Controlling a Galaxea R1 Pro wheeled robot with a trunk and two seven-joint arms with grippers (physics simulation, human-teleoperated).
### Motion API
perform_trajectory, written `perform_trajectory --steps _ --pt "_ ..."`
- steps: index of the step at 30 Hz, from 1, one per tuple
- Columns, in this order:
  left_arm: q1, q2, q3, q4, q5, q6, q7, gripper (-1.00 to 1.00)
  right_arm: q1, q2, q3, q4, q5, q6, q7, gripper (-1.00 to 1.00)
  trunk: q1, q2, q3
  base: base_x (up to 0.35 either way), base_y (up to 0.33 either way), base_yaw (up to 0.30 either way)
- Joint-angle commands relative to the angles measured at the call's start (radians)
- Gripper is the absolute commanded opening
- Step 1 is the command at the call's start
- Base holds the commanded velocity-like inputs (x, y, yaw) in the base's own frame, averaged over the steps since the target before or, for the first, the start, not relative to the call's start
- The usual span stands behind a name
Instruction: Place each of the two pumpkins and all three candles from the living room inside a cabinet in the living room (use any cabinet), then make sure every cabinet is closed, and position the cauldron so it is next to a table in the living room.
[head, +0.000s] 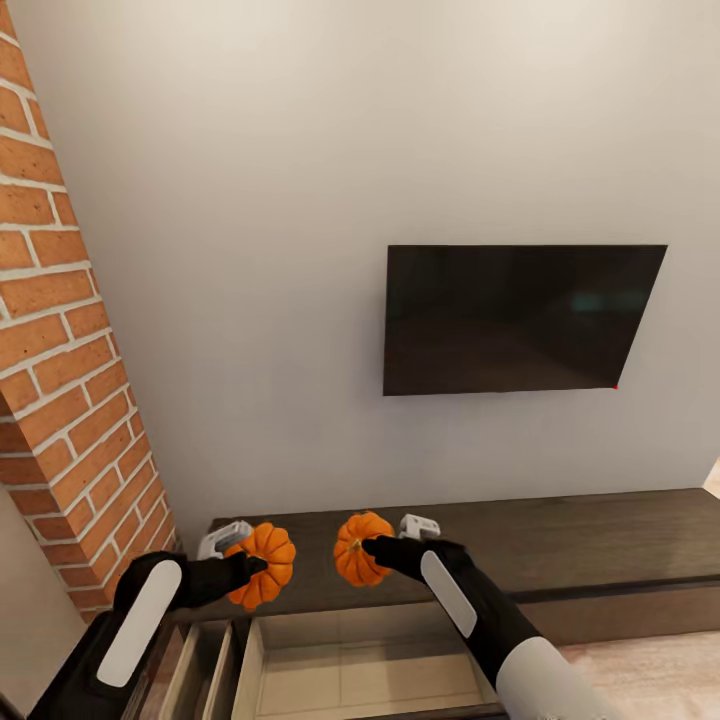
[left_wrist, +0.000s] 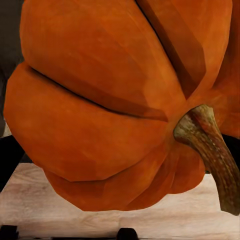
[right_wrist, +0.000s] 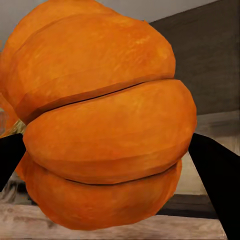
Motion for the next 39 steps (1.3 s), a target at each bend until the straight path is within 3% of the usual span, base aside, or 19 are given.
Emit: perform_trajectory --steps 1,13,19,27,29,33,35,39 --pt "-0.007 -0.002 -0.002 0.018 0.013 0.000 0.018 -1.00 -0.002 0.000 0.003 -0.002 -0.014 0.014 -0.029 -1.00 0.000 -0.001 0.000 0.000 0.000 0.000" --pt "-0.067 -0.036 -0.004 0.184 0.001 0.000 0.030 -1.00 -0.031 0.000 0.004 0.006 -0.017 0.113 -0.213 -1.00 0.000 -0.001 0.000 0.000 0.000 0.000" --pt "-0.118 -0.065 -0.005 0.317 -0.010 0.000 0.029 -1.00 -0.035 0.000 0.004 0.011 -0.017 0.143 -0.252 -1.00 0.000 -0.001 0.000 0.000 0.000 0.000" --pt "-0.126 -0.083 -0.011 0.339 -0.036 -0.002 0.029 -1.00 -0.036 0.000 0.004 0.013 -0.017 0.159 -0.292 -1.00 0.000 -0.001 0.000 0.000 0.000 0.000" --pt "-0.126 -0.093 -0.030 0.339 -0.064 -0.005 0.030 -1.00 -0.036 0.001 0.011 0.022 -0.017 0.161 -0.294 -1.00 0.000 -0.001 0.000 0.000 0.000 0.000" --pt "-0.126 -0.135 -0.060 0.364 -0.188 -0.080 0.031 -1.00 -0.064 0.001 0.051 0.074 -0.017 0.167 -0.294 -1.00 0.004 -0.008 -0.003 0.000 0.000 0.000" --pt "-0.127 -0.143 -0.063 0.379 -0.212 -0.095 0.031 -1.00 -0.069 0.000 0.056 0.083 -0.017 0.168 -0.294 -1.00 0.012 -0.022 -0.010 0.000 0.000 0.000" --pt "-0.127 -0.148 -0.065 0.389 -0.228 -0.104 0.031 -1.00 -0.072 0.000 0.059 0.088 -0.016 0.169 -0.291 -1.00 0.027 -0.050 -0.022 0.000 0.000 0.000"
